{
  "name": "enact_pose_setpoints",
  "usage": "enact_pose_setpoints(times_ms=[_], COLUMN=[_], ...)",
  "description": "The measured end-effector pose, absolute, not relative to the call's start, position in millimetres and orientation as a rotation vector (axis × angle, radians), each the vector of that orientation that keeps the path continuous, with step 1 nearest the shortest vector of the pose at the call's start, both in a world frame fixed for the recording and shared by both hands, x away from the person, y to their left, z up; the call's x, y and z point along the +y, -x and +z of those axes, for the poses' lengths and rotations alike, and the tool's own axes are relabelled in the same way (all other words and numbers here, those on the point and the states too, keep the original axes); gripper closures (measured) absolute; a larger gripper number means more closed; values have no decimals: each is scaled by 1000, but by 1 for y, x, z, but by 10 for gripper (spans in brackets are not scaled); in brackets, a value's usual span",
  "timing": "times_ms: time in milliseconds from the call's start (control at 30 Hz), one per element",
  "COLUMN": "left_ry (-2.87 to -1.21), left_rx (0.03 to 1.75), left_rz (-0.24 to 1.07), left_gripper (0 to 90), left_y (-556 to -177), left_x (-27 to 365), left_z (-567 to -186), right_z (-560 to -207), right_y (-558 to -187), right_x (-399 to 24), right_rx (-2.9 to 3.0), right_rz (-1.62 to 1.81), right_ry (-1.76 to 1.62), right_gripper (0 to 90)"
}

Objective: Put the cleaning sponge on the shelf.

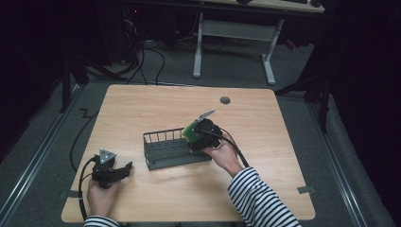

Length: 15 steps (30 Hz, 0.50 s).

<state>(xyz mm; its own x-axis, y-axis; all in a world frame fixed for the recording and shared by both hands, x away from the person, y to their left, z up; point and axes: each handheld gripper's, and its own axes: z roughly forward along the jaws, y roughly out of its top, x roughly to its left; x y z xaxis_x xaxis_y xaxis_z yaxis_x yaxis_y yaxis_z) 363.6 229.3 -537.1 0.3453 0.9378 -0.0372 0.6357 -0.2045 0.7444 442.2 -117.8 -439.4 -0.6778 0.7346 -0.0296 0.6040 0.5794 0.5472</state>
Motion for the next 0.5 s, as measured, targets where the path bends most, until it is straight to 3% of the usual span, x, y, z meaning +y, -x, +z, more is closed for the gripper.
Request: enact_pose_setpoints(times_ms=[500], left_ry=[-1933], left_rx=[1372], left_rz=[570], left_gripper=[270], left_y=[-364], left_x=[229], left_z=[-537], right_z=[-436], right_y=[-441], right_x=[-123], right_rx=[2545], right_rz=[791], right_ry=[-1147], right_gripper=[227])
